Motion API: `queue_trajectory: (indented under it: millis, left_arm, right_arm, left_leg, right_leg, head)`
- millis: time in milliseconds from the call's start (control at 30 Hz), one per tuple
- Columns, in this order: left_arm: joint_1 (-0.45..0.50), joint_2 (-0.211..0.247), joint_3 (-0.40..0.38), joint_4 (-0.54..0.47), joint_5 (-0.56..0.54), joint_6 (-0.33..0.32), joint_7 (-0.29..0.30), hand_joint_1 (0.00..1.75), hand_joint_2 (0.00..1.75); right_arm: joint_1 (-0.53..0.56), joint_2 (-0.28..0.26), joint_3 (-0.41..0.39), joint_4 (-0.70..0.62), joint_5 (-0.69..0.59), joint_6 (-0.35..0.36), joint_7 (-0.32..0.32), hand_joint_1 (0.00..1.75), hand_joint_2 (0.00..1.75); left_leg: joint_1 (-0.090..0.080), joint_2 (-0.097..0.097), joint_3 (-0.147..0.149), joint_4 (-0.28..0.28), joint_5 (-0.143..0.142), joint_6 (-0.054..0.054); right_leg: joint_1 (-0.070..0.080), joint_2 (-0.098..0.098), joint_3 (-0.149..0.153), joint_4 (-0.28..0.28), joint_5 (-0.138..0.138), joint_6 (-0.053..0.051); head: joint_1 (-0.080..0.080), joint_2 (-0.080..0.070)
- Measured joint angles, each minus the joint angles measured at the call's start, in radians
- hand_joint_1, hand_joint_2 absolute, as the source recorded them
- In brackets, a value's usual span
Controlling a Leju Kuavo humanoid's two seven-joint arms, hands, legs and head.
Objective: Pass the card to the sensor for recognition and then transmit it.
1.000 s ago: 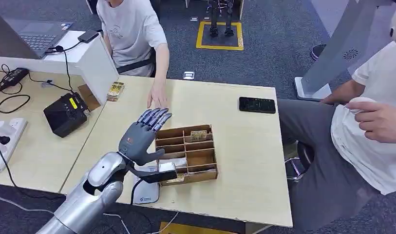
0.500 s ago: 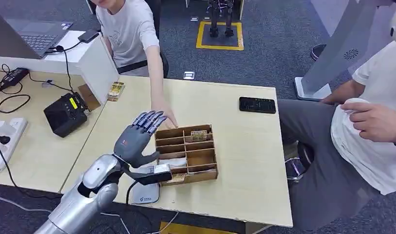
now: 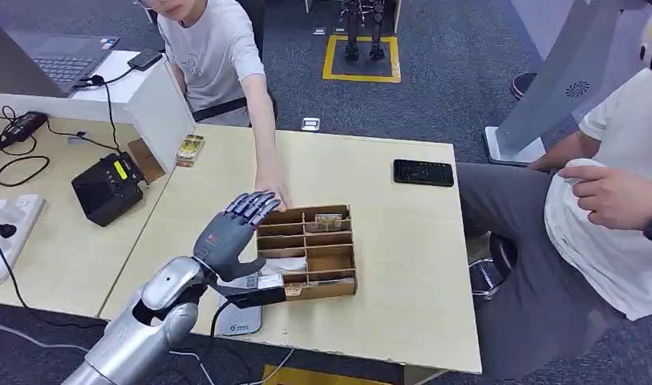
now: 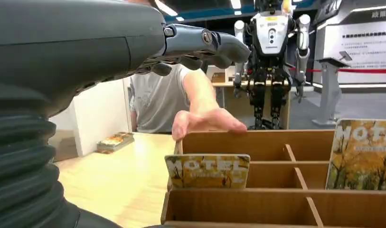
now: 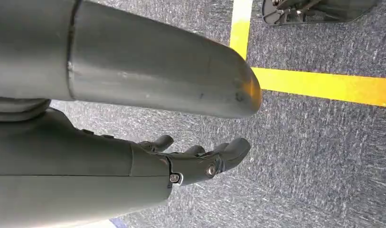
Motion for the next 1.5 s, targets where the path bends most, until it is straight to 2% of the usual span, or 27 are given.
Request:
queue_trajectory:
  millis: [267,1100,1500]
  left_arm:
    - [0.000,0.000,0.000,0.007,0.037,-0.030,-0.005,0.00,1.75]
    - [-0.004,-0.004,0.000,0.021,0.036,-0.019,0.009,0.00,1.75]
    - [-0.004,-0.005,0.000,0.021,0.076,-0.040,-0.002,0.00,1.75]
  right_arm:
    - [0.000,0.000,0.000,0.000,0.000,0.000,0.000,0.00,0.00]
    - [0.000,0.000,0.000,0.000,0.008,0.000,-0.014,0.00,0.00]
    - [0.000,0.000,0.000,0.000,0.013,0.000,-0.016,0.00,0.00]
  left_leg:
    - [0.000,0.000,0.000,0.000,0.000,0.000]
    - [0.000,0.000,0.000,0.000,0.000,0.000]
    - [0.000,0.000,0.000,0.000,0.000,0.000]
  right_leg:
    - [0.000,0.000,0.000,0.000,0.000,0.000]
    - [0.000,0.000,0.000,0.000,0.000,0.000]
    - [0.000,0.000,0.000,0.000,0.000,0.000]
  head:
    - [0.000,0.000]
    - [0.000,0.000]
    - [0.000,0.000]
